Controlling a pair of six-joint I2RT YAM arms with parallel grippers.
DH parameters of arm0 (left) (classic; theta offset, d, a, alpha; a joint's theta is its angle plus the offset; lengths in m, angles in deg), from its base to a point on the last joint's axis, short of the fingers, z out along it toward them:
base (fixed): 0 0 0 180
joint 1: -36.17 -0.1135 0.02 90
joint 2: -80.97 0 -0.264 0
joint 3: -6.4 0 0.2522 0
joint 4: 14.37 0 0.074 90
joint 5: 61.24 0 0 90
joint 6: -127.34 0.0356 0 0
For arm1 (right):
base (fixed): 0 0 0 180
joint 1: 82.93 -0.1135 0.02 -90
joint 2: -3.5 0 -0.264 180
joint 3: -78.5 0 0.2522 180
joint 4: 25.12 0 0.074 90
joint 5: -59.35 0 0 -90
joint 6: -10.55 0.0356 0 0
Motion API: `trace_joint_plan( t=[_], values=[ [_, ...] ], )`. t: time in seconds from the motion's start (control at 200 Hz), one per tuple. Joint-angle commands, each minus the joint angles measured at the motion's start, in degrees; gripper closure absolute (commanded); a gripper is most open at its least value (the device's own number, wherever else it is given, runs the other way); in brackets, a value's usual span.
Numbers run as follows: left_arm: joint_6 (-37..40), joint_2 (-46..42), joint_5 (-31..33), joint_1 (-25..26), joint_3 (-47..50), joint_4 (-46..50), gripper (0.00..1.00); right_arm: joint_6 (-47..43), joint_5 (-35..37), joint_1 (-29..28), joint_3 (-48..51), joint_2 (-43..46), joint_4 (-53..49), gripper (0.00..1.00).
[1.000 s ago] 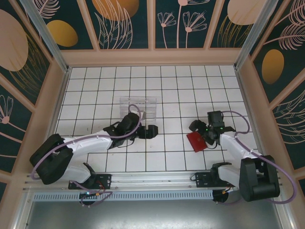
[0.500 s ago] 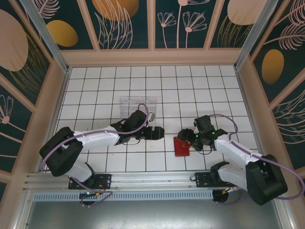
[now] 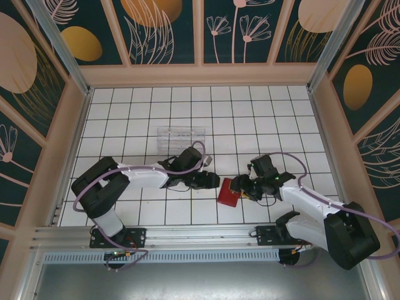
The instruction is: Take the credit cards out of the card holder
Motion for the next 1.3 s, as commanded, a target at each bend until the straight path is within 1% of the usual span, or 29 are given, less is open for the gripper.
trace_joint_plan(
  t=[0.0,0.075,0.135,0.21,0.295,0.35,0.405,0.51,0.615,0.766,0.871,0.971,1.066,1.126,1.261,1.296],
  values=[
    [-0.50,2.72,-3.11,0.72,-2.39,-1.95,0.47,0.77,-0.20,-0.39,1.10,-0.87,1.23,0.42],
    [-0.58,4.01,-3.98,0.92,-2.86,-2.10,0.50,0.87,-0.06,-0.39,1.01,-1.27,1.43,0.43],
    [-0.58,5.34,-5.03,1.06,-3.13,-2.46,0.51,1.24,-0.40,-0.44,1.33,-1.14,2.37,0.45],
    [-0.53,6.77,-5.27,1.19,-3.68,-1.69,0.49,2.24,-0.75,-0.45,2.10,-0.70,4.00,0.46],
    [-0.35,7.99,-5.69,1.19,-4.23,-1.01,0.48,3.12,-1.06,-0.41,2.89,-0.58,5.20,0.53],
    [-0.20,8.80,-6.26,1.14,-4.62,-0.89,0.47,3.45,-1.22,-0.43,3.28,-0.53,5.74,0.55],
    [-1.30,9.27,-8.03,1.15,-4.04,-3.65,0.47,3.74,-1.35,-0.46,3.68,-0.43,6.44,0.58],
    [-3.78,10.02,-10.32,1.21,-2.25,-9.43,0.47,4.29,-1.84,-0.43,4.28,-0.37,7.90,0.60],
    [-4.55,10.52,-11.61,1.14,-1.73,-12.31,0.43,5.16,-2.38,-0.39,5.03,0.20,9.93,0.60],
    [-5.61,8.93,-12.36,1.14,-0.64,-16.68,0.45,6.03,-1.62,-0.34,5.41,1.74,10.49,0.61],
    [-6.42,7.46,-12.29,1.16,-0.38,-19.51,0.46,6.53,-1.15,-0.30,5.56,4.35,11.27,0.61],
    [-7.49,6.85,-12.82,1.18,-0.39,-21.95,0.52,7.59,-1.15,-0.21,5.91,7.70,13.13,0.61],
    [-7.20,6.19,-13.04,1.14,-0.85,-21.93,0.56,8.65,-0.98,-0.12,5.93,10.63,14.27,0.61],
    [-6.87,5.40,-12.54,1.14,-0.95,-21.95,0.61,8.93,-0.74,-0.04,5.76,11.94,14.09,0.61],
    [-3.82,1.97,-9.43,1.15,-2.10,-17.74,0.70,8.63,-0.11,0.19,4.48,13.50,12.34,0.61],
    [-2.81,0.94,-8.40,1.14,-2.48,-16.50,0.70,8.33,0.15,0.22,3.91,13.78,11.78,0.61]
  ],
)
